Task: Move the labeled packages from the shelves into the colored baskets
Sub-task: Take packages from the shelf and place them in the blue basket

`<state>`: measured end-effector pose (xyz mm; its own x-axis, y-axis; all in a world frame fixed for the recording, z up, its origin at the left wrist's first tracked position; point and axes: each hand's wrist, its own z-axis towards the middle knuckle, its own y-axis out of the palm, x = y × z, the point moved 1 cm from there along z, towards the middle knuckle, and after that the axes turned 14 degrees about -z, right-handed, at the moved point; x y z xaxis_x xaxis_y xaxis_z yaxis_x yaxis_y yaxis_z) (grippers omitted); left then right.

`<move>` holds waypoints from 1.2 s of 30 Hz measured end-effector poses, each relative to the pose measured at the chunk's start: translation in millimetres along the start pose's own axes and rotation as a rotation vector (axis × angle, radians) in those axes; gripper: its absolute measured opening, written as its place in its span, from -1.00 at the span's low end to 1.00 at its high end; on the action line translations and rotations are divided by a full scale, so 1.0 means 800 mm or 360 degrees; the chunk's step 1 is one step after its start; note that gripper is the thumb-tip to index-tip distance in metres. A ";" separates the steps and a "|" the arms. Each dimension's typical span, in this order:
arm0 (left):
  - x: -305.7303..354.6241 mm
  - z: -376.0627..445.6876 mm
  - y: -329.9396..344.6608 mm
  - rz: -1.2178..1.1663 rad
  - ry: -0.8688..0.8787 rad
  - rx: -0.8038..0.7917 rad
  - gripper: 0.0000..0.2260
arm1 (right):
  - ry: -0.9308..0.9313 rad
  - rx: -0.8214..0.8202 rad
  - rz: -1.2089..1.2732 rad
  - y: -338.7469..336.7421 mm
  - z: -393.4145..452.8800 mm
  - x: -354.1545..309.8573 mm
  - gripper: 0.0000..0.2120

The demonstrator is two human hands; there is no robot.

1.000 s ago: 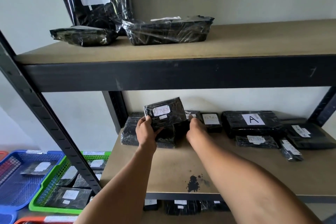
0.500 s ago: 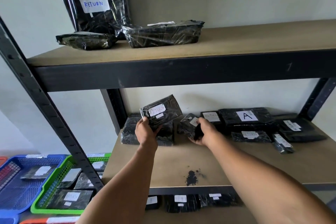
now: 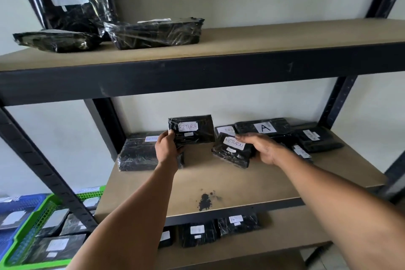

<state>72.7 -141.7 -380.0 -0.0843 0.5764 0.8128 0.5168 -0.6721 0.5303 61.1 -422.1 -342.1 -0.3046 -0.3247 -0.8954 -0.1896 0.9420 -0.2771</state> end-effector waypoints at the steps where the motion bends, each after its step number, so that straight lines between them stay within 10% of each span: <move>1: -0.005 -0.002 0.004 0.0023 -0.0009 -0.0025 -0.86 | -0.0023 -0.0007 -0.0045 -0.006 -0.007 -0.004 -0.78; 36: -0.018 -0.029 0.010 -0.0189 -0.0251 -0.0249 -0.79 | -0.0335 0.0085 -0.0033 -0.026 0.024 0.004 -0.69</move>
<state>58.3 -166.2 -381.8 0.0039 0.7131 0.7011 0.3721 -0.6518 0.6608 82.2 -441.4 -346.0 -0.0982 -0.3243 -0.9408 -0.1421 0.9403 -0.3093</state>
